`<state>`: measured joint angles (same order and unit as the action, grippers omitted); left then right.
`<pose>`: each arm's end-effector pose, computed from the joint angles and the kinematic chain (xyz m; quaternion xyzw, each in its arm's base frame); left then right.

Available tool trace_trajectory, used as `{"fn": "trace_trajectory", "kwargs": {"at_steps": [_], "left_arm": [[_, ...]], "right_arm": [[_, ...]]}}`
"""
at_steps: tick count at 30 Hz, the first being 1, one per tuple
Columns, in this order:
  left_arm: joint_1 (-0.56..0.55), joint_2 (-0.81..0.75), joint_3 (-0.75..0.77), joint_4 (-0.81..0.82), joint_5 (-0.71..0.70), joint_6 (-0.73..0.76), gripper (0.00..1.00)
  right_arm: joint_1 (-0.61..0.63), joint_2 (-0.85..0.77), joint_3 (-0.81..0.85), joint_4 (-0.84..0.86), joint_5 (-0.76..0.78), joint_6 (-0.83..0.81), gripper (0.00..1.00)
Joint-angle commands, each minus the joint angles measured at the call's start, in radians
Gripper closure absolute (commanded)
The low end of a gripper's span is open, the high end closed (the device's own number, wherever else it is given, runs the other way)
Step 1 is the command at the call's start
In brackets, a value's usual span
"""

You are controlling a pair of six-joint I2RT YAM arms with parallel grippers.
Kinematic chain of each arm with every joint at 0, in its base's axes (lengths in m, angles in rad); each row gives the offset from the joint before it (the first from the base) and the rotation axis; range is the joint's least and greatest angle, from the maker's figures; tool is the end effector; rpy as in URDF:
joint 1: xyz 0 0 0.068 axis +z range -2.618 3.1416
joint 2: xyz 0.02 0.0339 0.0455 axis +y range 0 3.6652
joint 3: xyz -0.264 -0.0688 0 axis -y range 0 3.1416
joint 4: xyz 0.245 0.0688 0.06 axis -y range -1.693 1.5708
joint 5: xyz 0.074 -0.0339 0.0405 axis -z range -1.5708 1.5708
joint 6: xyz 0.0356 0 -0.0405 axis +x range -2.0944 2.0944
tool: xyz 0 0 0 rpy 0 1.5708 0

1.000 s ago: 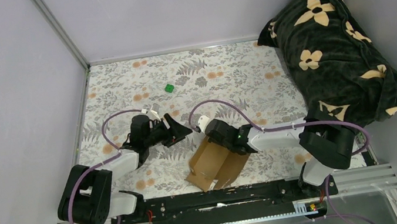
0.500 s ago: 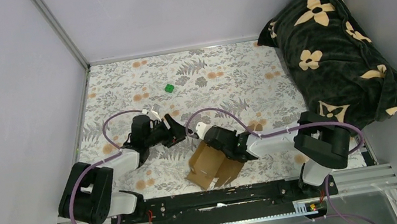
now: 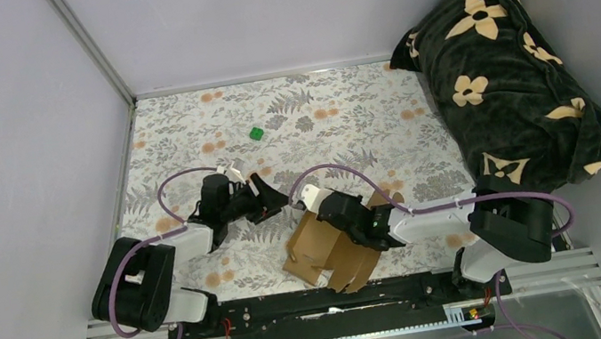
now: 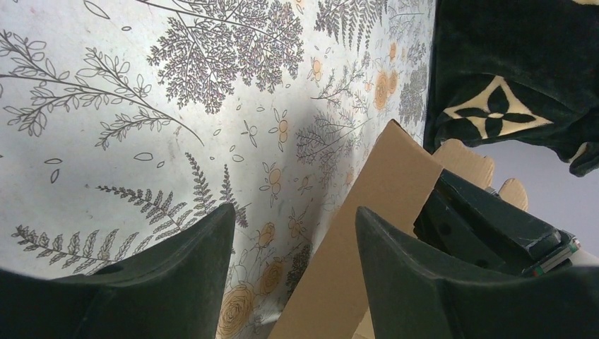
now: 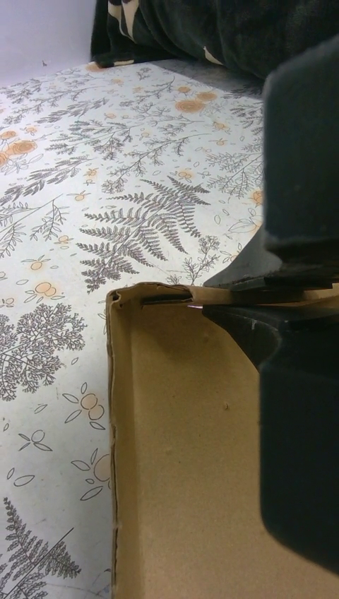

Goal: Fold the paper box
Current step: Fold the paper box at the center of the board.

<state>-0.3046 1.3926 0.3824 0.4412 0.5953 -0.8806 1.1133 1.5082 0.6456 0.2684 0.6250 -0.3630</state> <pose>0.2244 -0.0915 0.1420 -0.1032 0.8440 -0.4698 0.2371 0.1484 0.2543 0.1723 -0.4588 0.7187 -0.0891 0.5148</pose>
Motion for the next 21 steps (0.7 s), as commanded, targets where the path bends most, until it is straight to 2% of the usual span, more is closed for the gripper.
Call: {"fn": "trace_trajectory", "kwargs": {"at_steps": [1,9,21], "left_arm": [[0.004,0.005,0.003,0.067,0.01,0.008,0.3],[0.004,0.009,0.003,0.071,0.014,0.009,0.3],[0.004,0.011,-0.004,0.076,0.015,0.01,0.3]], "right_arm": [[0.01,0.014,-0.002,0.047,0.04,-0.027,0.94],[0.001,0.115,0.072,0.0,-0.125,0.002,0.93],[-0.031,0.111,0.15,-0.088,-0.225,0.053,0.64]]}}
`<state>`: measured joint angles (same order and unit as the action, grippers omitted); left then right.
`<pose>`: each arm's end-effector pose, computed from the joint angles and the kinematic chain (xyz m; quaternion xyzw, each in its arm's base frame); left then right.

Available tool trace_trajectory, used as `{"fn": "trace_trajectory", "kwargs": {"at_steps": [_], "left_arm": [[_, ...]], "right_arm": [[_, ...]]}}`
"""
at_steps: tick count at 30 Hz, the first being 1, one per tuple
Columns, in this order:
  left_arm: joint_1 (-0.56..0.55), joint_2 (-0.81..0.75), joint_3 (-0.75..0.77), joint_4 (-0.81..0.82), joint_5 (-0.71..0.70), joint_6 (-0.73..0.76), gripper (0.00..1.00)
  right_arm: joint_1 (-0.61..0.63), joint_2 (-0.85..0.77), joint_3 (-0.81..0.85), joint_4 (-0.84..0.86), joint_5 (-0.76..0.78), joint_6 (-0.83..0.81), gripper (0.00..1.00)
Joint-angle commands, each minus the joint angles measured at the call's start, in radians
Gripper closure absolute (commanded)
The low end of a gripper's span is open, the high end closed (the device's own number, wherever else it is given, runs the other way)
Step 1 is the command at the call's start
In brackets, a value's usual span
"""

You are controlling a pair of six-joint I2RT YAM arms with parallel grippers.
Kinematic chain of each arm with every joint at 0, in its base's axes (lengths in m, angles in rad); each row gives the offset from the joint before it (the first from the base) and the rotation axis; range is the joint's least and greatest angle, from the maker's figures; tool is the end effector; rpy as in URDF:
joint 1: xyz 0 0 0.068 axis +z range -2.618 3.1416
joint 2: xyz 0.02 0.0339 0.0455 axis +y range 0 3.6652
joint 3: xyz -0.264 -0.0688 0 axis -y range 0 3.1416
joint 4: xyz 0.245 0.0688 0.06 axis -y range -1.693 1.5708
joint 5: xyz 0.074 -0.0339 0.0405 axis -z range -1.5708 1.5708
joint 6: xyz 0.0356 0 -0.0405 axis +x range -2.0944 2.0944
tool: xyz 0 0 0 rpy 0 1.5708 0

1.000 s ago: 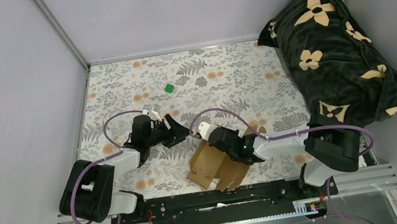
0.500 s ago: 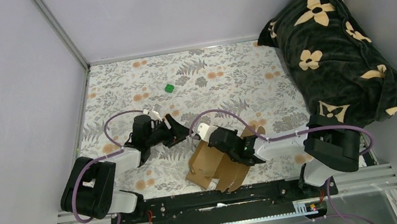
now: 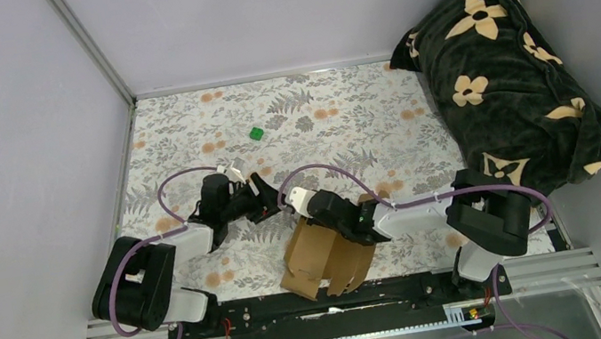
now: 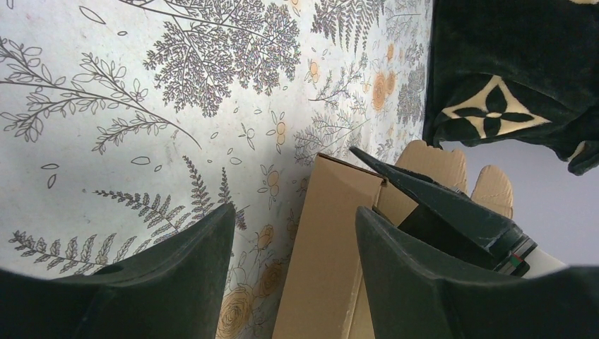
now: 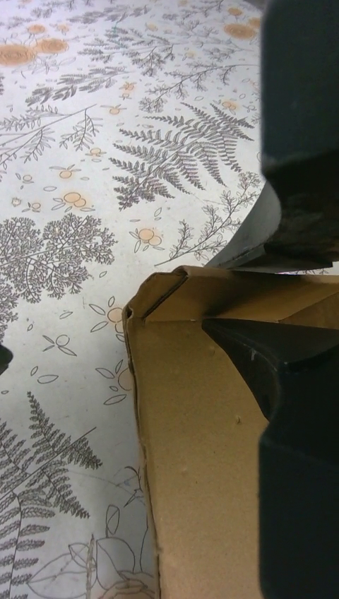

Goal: Fold the paper box
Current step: Fold the paper box at the center of the board.

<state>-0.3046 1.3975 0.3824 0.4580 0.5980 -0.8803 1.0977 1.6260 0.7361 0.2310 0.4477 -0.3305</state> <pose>0.2253 -0.0918 0.1424 -0.1001 0.8417 -0.4727 0.2410 0.1592 0.2772 0.1595 -0.4995 0.7256 -0.0241 0.4727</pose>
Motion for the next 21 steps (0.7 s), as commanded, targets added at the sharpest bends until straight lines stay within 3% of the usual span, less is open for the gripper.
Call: {"fn": "trace_trajectory", "kwargs": {"at_steps": [1,12,21], "left_arm": [[0.004,0.006,-0.004,0.059,0.014,0.008,0.3],[0.004,0.009,-0.006,0.064,0.016,0.008,0.3],[0.004,0.002,-0.004,0.047,0.005,0.012,0.3]], "right_arm": [[-0.018,-0.003,0.072,-0.067,-0.054,0.021,0.62],[-0.032,0.025,0.155,-0.143,-0.036,0.027,0.54],[-0.071,-0.099,0.264,-0.253,-0.055,0.098,0.43]]}}
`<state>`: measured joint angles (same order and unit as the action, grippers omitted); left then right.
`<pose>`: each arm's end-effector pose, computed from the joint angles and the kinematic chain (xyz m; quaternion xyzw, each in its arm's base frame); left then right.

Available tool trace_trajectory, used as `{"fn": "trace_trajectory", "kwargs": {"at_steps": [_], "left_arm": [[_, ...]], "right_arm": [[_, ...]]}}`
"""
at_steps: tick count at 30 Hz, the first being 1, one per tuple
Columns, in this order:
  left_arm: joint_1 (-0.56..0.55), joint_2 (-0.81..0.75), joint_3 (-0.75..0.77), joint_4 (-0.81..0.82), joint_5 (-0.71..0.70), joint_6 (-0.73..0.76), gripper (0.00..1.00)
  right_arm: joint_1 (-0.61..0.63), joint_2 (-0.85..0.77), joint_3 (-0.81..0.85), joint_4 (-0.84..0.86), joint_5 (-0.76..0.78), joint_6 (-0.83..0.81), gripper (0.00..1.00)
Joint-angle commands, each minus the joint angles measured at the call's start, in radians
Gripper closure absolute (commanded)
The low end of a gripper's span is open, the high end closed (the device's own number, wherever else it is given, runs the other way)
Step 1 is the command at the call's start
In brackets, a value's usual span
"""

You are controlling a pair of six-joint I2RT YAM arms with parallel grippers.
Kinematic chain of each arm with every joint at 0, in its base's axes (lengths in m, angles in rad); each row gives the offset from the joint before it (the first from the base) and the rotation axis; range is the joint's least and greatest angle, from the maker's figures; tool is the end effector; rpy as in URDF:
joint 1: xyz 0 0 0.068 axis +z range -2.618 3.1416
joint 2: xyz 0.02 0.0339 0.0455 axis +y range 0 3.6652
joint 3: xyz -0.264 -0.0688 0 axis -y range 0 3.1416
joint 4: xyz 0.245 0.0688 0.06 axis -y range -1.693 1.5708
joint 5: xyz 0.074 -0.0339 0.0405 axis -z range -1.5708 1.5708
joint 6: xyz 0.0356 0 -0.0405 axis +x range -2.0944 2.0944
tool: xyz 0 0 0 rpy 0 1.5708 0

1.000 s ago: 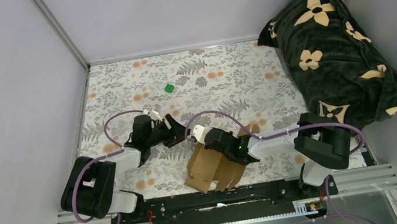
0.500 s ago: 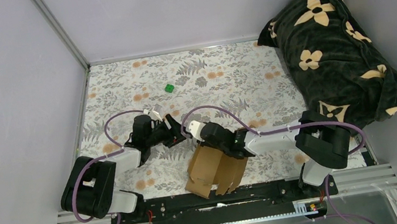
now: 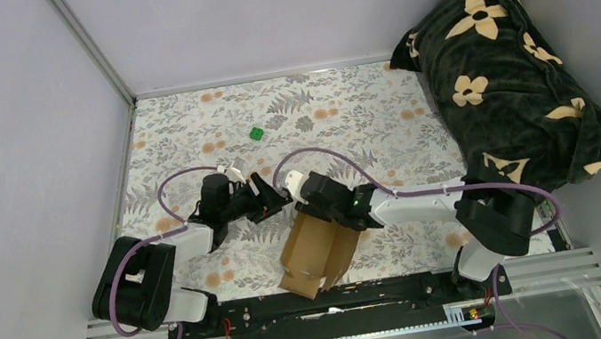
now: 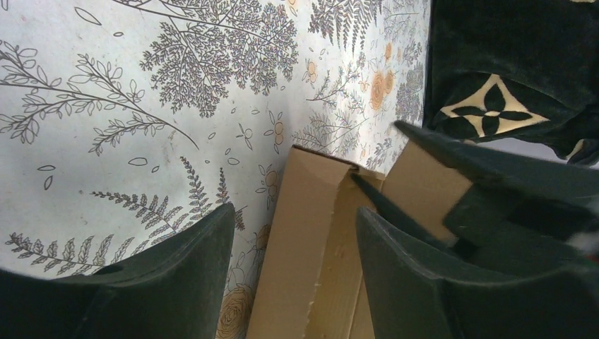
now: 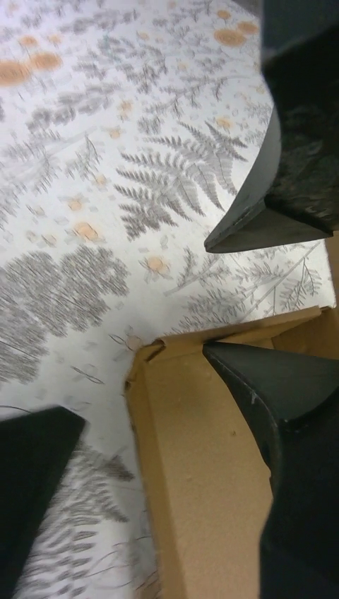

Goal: Fold the paper box
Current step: Fold the paper box at the center of the board.

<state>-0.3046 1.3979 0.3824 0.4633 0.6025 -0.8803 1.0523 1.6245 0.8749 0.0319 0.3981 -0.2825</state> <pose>0.2255 -0.0920 0.1428 -0.0980 0.8405 -0.4749 0.2416 0.1779 0.2840 0.1839 -0.4881 0.7516 -0.0146 0.4435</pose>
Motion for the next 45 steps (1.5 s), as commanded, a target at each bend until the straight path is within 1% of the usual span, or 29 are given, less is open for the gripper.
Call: {"fn": "trace_trajectory", "kwargs": {"at_steps": [1,5,9,12,13,15,16,19,21,23,25,28,30,31,34,36,39,45], "left_arm": [[0.005,0.0,-0.002,0.037,-0.003,0.013,0.3],[0.005,-0.012,0.009,0.007,-0.019,0.024,0.3],[0.006,-0.02,0.017,-0.038,-0.045,0.042,0.3],[0.005,-0.022,0.018,-0.068,-0.068,0.052,0.3],[0.005,-0.023,0.018,-0.078,-0.078,0.055,0.3],[0.005,-0.024,0.024,-0.102,-0.105,0.06,0.3],[0.007,-0.021,0.031,-0.115,-0.115,0.064,0.3],[0.007,0.001,0.061,-0.139,-0.128,0.072,0.3],[0.007,0.016,0.083,-0.165,-0.136,0.086,0.3],[0.007,0.022,0.094,-0.192,-0.141,0.1,0.3],[0.006,0.014,0.088,-0.212,-0.141,0.104,0.3],[-0.007,-0.023,0.066,-0.231,-0.146,0.098,0.3],[-0.026,-0.051,0.056,-0.264,-0.166,0.102,0.3],[-0.032,-0.065,0.048,-0.28,-0.173,0.104,0.3],[-0.037,-0.09,0.029,-0.303,-0.184,0.112,0.3],[-0.037,-0.093,0.024,-0.308,-0.183,0.115,0.3],[-0.04,-0.102,0.02,-0.306,-0.186,0.108,0.3],[-0.042,-0.104,0.028,-0.331,-0.202,0.118,0.3]], "right_arm": [[-0.033,-0.107,0.158,-0.088,-0.008,0.059,0.42],[-0.038,-0.154,0.296,-0.193,-0.002,0.093,0.4],[-0.038,-0.215,0.405,-0.313,0.011,0.168,0.38],[-0.045,-0.264,0.43,-0.44,0.091,0.267,0.37],[-0.049,-0.282,0.425,-0.494,0.122,0.335,0.37],[-0.056,-0.327,0.376,-0.569,0.153,0.46,0.37],[-0.057,-0.359,0.333,-0.59,0.162,0.555,0.38],[-0.058,-0.459,0.181,-0.61,0.179,0.74,0.41],[-0.059,-0.516,0.076,-0.617,0.166,0.834,0.41],[-0.058,-0.548,0.006,-0.612,0.108,0.902,0.42],[-0.058,-0.551,-0.06,-0.592,0.029,0.964,0.43],[-0.056,-0.554,-0.187,-0.466,-0.107,1.064,0.44],[-0.05,-0.563,-0.26,-0.376,-0.155,1.121,0.45],[-0.046,-0.567,-0.277,-0.357,-0.153,1.141,0.45],[-0.041,-0.594,-0.26,-0.353,-0.098,1.121,0.45],[-0.041,-0.59,-0.2,-0.389,-0.067,1.081,0.43],[-0.041,-0.542,-0.092,-0.452,-0.048,1.016,0.41],[-0.051,-0.478,0.049,-0.402,-0.035,0.918,0.4]]}}
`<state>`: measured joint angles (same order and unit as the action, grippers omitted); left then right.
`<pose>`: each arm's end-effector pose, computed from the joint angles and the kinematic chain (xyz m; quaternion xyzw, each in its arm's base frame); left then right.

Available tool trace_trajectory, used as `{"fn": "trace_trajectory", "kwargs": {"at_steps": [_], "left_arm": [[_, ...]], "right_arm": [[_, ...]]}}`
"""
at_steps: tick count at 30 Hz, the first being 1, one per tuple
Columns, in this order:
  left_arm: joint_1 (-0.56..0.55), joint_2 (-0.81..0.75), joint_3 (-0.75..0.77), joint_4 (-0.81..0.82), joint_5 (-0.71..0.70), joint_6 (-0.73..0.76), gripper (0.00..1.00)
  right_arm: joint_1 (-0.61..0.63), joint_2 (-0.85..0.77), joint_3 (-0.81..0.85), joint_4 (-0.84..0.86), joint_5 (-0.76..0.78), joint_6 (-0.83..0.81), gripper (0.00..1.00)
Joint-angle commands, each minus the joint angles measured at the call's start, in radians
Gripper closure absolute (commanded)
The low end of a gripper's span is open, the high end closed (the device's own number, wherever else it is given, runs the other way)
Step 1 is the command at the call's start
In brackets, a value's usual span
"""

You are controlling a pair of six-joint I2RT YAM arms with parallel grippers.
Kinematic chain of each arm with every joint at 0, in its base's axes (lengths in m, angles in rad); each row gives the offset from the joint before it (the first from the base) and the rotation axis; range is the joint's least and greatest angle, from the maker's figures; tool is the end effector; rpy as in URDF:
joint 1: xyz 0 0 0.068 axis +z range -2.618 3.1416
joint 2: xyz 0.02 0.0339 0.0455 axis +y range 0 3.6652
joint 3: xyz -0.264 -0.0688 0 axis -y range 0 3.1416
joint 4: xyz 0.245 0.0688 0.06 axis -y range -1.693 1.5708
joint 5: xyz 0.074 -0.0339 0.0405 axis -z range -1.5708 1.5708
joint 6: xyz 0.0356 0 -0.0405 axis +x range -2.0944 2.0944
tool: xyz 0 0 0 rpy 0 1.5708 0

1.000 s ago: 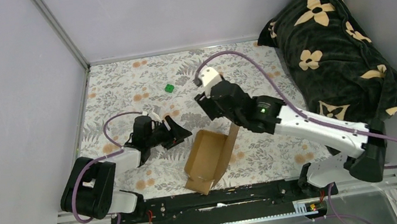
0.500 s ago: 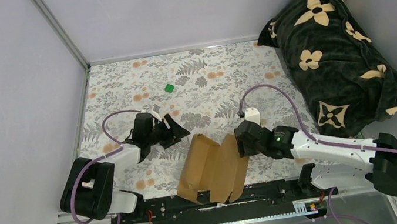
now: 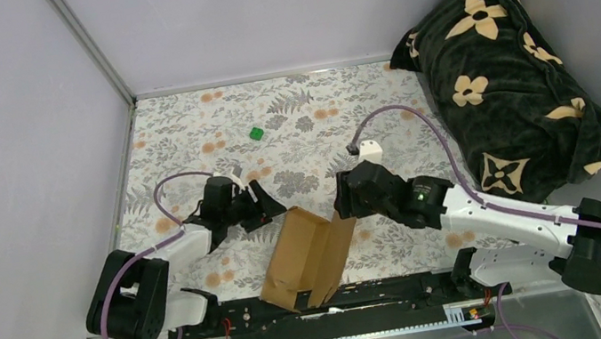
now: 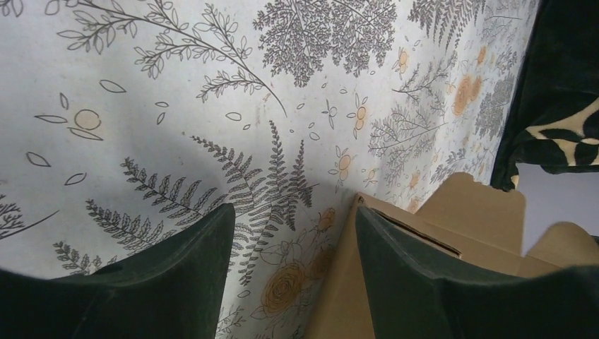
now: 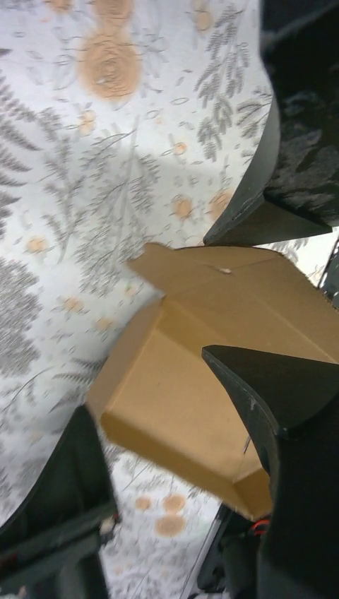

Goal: Fold the paper box
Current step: Fold the paper box at the center of the board.

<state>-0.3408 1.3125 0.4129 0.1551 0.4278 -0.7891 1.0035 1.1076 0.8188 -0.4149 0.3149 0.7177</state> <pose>0.2120 -0.0909 0.1421 -0.1158 0.8915 -0.3743 0.2273 0.1362 0.1933 0.2676 -0.0624 0.8965 0.2218 0.3784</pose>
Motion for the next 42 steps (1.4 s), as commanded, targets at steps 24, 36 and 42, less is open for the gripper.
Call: {"fn": "trace_trajectory", "kwargs": {"at_steps": [24,36,42], "left_arm": [[0.108,-0.318,-0.092,-0.295,-0.219,0.023,0.27],[0.06,-0.39,-0.151,-0.35,-0.244,-0.038,0.43],[-0.008,-0.449,-0.184,-0.359,-0.249,-0.093,0.47]], "right_arm": [[-0.112,-0.297,-0.173,-0.136,-0.295,0.099,0.41],[0.059,-0.117,-0.367,0.366,-0.395,0.358,0.46],[0.067,0.034,-0.365,0.542,-0.427,0.425,0.5]]}}
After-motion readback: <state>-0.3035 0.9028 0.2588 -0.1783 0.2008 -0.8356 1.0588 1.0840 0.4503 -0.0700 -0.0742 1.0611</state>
